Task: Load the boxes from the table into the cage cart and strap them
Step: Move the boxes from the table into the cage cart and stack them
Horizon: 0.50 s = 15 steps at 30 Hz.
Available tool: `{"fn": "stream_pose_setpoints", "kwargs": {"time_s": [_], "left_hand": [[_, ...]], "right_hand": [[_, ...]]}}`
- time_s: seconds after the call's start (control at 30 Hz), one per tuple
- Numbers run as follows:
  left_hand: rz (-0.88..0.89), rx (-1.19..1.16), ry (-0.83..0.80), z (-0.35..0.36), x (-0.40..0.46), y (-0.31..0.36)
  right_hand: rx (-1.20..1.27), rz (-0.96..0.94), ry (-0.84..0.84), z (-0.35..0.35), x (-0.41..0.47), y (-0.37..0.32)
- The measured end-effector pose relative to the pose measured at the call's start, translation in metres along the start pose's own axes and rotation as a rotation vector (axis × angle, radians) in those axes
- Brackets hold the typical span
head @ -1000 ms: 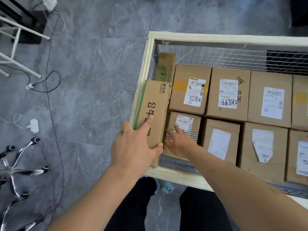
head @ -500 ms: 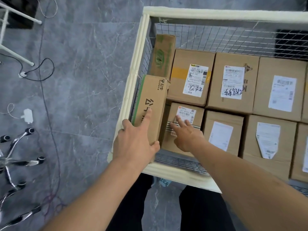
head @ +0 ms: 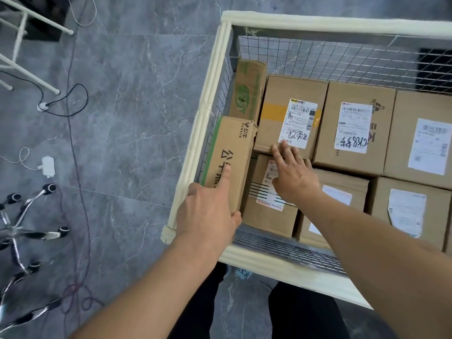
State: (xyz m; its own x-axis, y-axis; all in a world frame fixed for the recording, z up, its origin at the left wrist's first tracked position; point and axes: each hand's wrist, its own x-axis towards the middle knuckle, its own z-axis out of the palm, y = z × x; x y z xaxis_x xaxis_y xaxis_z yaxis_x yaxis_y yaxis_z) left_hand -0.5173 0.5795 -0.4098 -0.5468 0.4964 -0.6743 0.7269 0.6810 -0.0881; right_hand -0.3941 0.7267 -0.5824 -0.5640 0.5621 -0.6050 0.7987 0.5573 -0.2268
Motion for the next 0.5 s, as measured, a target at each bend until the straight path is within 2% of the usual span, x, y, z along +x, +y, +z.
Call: {"fn": "stream_pose_setpoints", "kwargs": {"time_s": [0.27, 0.5], "left_hand": [[0.032, -0.031, -0.024, 0.02, 0.019, 0.006], [0.038, -0.117, -0.07, 0.041, 0.031, -0.009]], "right_hand": [[0.01, 0.028, -0.08, -0.005, 0.002, -0.004], [0.038, 0.068, -0.063, -0.01, 0.002, -0.017]]}}
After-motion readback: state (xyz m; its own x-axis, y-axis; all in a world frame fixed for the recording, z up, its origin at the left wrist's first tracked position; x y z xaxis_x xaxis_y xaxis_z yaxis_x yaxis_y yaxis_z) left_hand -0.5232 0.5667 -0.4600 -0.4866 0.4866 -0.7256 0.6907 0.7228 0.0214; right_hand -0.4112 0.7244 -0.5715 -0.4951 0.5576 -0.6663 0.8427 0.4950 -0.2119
